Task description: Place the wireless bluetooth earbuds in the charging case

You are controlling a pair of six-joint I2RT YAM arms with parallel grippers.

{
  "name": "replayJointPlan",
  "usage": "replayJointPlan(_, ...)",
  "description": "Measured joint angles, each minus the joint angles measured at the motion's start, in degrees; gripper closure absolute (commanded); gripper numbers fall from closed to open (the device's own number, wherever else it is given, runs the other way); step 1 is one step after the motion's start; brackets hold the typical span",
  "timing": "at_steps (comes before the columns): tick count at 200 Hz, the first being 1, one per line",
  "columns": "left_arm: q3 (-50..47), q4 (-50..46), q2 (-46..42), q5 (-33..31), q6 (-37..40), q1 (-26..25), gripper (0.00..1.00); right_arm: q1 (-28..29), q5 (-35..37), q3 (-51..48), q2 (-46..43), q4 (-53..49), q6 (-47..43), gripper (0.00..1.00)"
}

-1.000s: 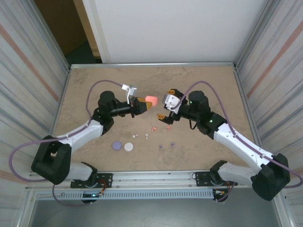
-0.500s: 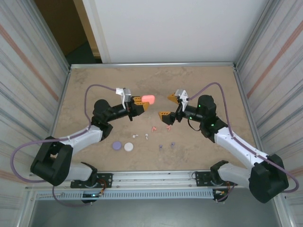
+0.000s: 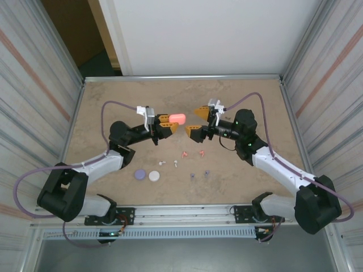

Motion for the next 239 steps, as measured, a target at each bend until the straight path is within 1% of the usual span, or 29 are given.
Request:
replayJointPlan(48,0.0,0.3,0.0,0.5,0.6,0.0,1.00,2.6,0.2,3.0,1.0,0.8,0.5,0.13)
replayJointPlan(129,0.0,1.5,0.0,1.3,0.6,0.0,1.00,2.6,1.9,4.1,3.9,0.8,1.5,0.26)
replayJointPlan(239,0.0,1.5,0.0,0.8,0.6,0.2,1.00,2.6,2.0,5.3,4.4,0.8,1.5,0.33)
